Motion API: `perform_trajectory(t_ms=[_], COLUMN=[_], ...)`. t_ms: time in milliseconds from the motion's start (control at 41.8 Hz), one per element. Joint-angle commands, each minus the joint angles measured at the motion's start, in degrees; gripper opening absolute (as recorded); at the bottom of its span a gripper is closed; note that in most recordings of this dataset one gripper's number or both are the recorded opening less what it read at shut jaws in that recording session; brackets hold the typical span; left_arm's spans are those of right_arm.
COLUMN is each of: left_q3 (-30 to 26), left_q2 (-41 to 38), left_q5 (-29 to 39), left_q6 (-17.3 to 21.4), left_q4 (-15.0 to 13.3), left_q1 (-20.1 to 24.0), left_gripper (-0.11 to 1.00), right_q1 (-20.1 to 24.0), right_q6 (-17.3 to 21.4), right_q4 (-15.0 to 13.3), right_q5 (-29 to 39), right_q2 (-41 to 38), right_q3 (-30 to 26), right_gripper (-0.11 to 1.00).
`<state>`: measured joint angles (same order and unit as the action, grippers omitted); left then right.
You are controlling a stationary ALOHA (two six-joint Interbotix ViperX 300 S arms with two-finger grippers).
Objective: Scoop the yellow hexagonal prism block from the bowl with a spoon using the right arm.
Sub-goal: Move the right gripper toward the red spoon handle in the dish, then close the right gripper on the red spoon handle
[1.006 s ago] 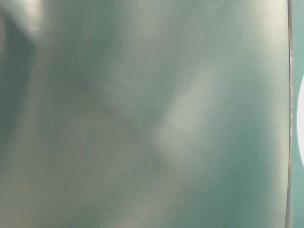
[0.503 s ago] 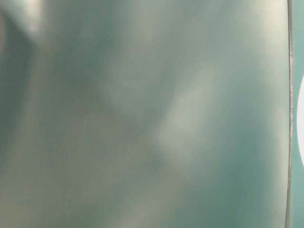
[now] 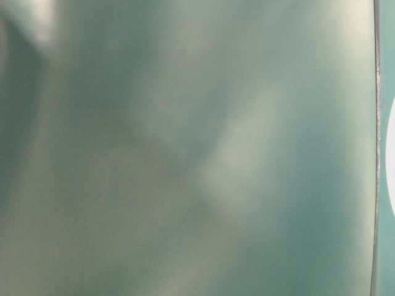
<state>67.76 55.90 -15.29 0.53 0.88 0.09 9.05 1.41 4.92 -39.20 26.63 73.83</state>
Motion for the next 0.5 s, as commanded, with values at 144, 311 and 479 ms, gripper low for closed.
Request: perform_trajectory(t_ms=[144, 311, 479], left_q3=[-1.4, -1.4, -1.4], left_q2=[-0.2, -0.2, -0.3], left_q5=[-0.3, -0.3, -0.3], left_q6=[0.1, 0.1, 0.1], left_q4=[0.2, 0.2, 0.2], left_q1=[0.1, 0.0, 0.1], left_gripper=[0.00, 0.00, 0.00], right_q1=[5.8, 9.8, 11.1], right_q6=[-0.1, 0.3, 2.9], right_q4=[6.7, 10.9, 11.6], right_q5=[-15.6, -21.9, -25.0], right_q2=[-11.5, -18.7, -24.6], right_q3=[3.8, 5.2, 5.7], right_gripper=[0.54, 0.54, 0.54])
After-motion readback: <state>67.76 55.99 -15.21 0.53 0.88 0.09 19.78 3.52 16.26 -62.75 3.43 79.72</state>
